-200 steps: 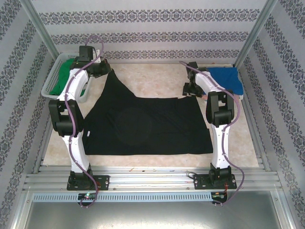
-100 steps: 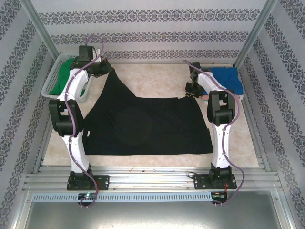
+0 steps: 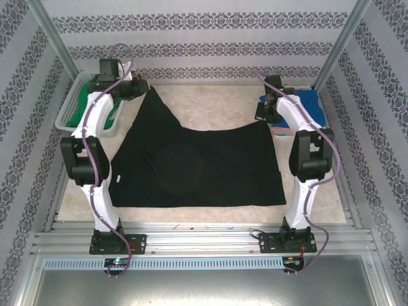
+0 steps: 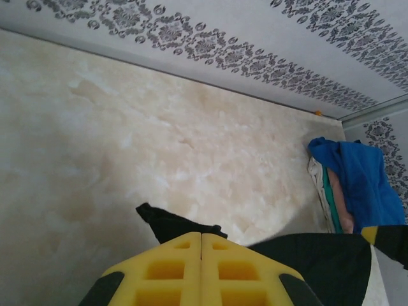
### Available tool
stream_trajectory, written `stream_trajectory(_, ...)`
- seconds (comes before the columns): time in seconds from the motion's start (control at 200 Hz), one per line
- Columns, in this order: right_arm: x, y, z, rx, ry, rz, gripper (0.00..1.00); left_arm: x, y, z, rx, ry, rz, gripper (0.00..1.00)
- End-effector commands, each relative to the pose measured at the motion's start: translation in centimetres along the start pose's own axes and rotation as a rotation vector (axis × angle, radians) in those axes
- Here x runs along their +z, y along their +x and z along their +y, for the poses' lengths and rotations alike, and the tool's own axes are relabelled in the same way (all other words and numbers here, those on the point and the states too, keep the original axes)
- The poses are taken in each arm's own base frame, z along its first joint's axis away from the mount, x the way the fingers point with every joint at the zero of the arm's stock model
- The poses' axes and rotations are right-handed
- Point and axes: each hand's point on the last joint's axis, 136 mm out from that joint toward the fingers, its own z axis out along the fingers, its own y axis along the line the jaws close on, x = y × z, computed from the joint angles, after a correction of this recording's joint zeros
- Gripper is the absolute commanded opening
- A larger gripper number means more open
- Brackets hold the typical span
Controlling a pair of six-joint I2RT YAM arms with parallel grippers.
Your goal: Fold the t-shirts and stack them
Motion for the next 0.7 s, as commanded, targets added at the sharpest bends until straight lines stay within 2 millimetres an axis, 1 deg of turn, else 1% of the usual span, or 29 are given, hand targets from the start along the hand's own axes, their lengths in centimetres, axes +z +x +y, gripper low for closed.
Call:
stream_trajectory(0.0,-0.1,0.8,-0.9,-0.056,-0.036,-0.012,0.02,-4.5,-1.4,-2.5,0.050,0.049,-0.098,0.00)
stream_trajectory(0.13,-0.2,1.8,-2.3,-0.011,-0.106,-0.011,0.00,-7.3,0.4,-2.1,0.067,0.000,-0.120,0.00)
stream_trajectory(0.245,-0.2,2.2,-3.9,0.049,-0.147,-0.021,0.00,-9.6,1.7,-0.7,0.068,-0.074,-0.160,0.00)
stream_trajectory(0.33,-0.2,2.5,-4.7,0.080,-0.172,-0.022,0.00,-10.2,3.0,-0.2,0.066,-0.090,-0.163,0.00)
stream_trajectory(0.405,-0.4,2.9,-4.5,0.092,-0.211,-0.014,0.00,-10.6,4.1,-0.4,0.061,-0.077,-0.162,0.00)
stream_trajectory(0.47,-0.6,3.7,-4.5,0.087,-0.214,0.000,0.00,-11.1,5.5,-0.3,0.039,-0.075,-0.139,0.00)
stream_trajectory(0.545,-0.4,5.0,-5.4,0.093,-0.176,0.010,0.00,-11.7,7.5,-0.3,0.021,-0.071,-0.130,0.00)
stream_trajectory(0.595,-0.3,5.9,-6.1,0.108,-0.148,0.014,0.00,-12.2,8.8,0.1,0.001,-0.094,-0.134,0.00)
stream_trajectory(0.699,-0.1,7.3,-6.4,0.129,-0.149,0.037,0.00,-13.5,11.5,0.9,-0.027,-0.143,-0.151,0.00)
